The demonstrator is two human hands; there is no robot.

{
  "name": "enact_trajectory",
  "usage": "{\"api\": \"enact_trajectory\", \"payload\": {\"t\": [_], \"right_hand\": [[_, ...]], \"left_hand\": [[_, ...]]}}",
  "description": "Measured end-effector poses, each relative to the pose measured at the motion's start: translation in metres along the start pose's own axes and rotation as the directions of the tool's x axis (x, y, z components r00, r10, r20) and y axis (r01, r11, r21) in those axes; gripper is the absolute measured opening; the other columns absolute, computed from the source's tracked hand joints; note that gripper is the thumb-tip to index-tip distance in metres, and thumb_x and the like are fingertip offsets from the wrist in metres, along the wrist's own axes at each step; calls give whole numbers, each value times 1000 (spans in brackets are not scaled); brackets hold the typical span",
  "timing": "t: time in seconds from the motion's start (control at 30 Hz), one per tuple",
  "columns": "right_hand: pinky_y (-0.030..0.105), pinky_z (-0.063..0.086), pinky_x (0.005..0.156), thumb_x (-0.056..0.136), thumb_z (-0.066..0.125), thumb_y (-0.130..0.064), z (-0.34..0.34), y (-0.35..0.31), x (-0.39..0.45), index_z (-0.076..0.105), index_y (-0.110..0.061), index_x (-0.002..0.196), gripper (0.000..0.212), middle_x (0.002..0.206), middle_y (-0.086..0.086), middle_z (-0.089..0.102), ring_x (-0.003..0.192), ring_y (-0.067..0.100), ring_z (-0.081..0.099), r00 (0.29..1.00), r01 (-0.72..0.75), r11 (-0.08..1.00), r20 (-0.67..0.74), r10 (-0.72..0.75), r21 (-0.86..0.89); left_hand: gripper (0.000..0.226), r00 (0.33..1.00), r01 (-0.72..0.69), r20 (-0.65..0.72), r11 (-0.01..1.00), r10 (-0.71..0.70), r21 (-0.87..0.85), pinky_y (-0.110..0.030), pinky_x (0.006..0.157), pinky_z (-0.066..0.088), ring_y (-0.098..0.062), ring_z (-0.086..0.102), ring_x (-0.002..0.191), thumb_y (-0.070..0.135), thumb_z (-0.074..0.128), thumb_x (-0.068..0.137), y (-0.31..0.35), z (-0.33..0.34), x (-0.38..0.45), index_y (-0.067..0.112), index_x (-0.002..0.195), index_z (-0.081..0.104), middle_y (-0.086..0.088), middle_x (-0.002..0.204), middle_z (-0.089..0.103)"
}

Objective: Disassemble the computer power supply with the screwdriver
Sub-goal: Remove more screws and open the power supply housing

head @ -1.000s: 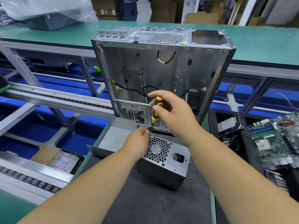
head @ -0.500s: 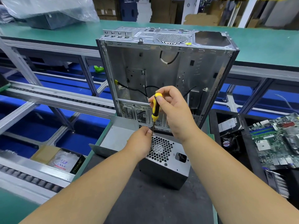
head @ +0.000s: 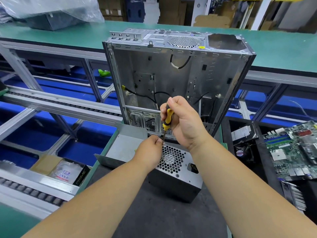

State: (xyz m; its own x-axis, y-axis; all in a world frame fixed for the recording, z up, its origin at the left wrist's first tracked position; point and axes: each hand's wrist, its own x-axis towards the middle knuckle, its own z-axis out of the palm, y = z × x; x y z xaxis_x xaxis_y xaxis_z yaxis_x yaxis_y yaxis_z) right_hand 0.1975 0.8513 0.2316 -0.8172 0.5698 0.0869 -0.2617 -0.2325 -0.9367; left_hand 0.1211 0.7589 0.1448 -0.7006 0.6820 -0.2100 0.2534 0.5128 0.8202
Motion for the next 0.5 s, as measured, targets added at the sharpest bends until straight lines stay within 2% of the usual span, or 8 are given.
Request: {"api": "enact_trajectory", "payload": {"t": [0.1,0.23,0.3,0.4,0.5], "right_hand": [[35,44,75,102,52,-20,-1,-3,3,52,-13,87,17,85,2,60,71,17,58,998,-45,998,-40,43,-38],[29,50,70,102,52,-21,-3,-4,3,58,-11,91,16,84,2,61,76,20,63,995,-56,995,-83,49,-81],[29,51,72,104,49,-21,-2,-4,4,62,-11,90,21,80,1,63,76,20,62,995,-52,996,-84,46,-66],[37,43,78,108,36,-26,3,0,7,62,-10,83,40,69,2,57,64,16,53,998,-37,999,-56,36,-21],[29,38,66,109,29,-33,8,3,11,58,-11,80,47,64,2,48,58,14,41,998,-33,999,-48,34,25]], "left_hand": [[29,1000,26,-16,1000,-26,11,-29,58,38,-21,50,64,30,41,103,1,-1,0,15,82,55,0,64,53],[34,998,61,8,998,-61,-22,-35,69,42,-28,53,72,32,41,104,2,-2,2,5,94,59,-4,70,52],[35,998,60,8,998,-60,-28,-36,71,43,-29,53,74,31,40,104,2,-2,2,2,100,60,-8,75,56],[35,999,49,-2,998,-50,-47,-42,79,48,-30,55,79,30,41,104,1,-1,2,1,106,61,-19,90,63],[36,1000,29,-6,999,-29,-28,-39,76,44,-31,54,81,28,40,104,0,-1,1,-2,104,60,-17,86,61]]}}
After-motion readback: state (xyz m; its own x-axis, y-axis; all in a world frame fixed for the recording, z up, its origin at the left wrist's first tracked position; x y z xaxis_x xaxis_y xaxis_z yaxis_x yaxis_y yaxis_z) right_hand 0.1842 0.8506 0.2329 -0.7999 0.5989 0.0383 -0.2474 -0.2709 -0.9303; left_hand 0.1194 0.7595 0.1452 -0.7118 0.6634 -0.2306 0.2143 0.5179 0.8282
